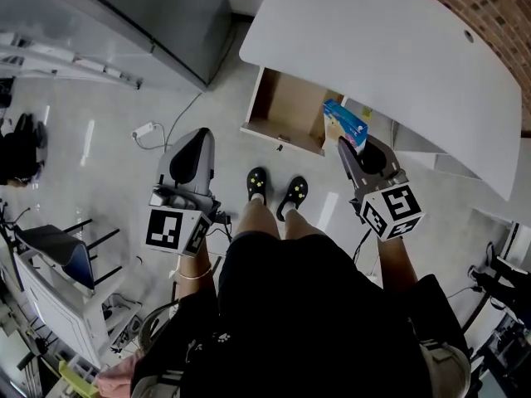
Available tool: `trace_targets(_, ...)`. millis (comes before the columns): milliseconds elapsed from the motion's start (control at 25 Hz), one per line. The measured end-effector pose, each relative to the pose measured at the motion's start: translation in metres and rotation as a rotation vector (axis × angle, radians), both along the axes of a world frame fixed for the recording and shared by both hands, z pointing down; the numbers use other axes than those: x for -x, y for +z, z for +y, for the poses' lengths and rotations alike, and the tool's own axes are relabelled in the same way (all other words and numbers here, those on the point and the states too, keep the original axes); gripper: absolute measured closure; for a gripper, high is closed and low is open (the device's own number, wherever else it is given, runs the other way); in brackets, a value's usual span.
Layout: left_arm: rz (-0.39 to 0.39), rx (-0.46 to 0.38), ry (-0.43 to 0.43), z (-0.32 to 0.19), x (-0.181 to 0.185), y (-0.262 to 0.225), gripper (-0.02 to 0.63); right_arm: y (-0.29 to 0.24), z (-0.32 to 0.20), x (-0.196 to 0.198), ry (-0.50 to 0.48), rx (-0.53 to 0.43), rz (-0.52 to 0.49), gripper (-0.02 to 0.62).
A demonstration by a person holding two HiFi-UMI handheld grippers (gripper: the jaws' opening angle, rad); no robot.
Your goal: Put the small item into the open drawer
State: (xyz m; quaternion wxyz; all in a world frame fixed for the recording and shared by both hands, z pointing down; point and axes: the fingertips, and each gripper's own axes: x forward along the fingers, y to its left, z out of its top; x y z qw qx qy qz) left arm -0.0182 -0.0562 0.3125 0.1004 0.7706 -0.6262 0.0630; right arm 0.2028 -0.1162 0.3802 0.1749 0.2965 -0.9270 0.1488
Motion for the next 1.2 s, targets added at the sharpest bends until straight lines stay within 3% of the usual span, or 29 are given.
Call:
trace_targets(640, 0.012, 0.031, -0.008, -0.010, 0.020, 0.038, 0.606, 0.057, -0.014, 0.022, -0.028, 0.058, 0.075, 0.511)
trace_targets(1200, 0.049, 0.086, 0.042, -0.015, 0.021, 0.080, 0.603, 0.107, -0.019, 0.040, -0.073, 0.093, 0.159, 0.511)
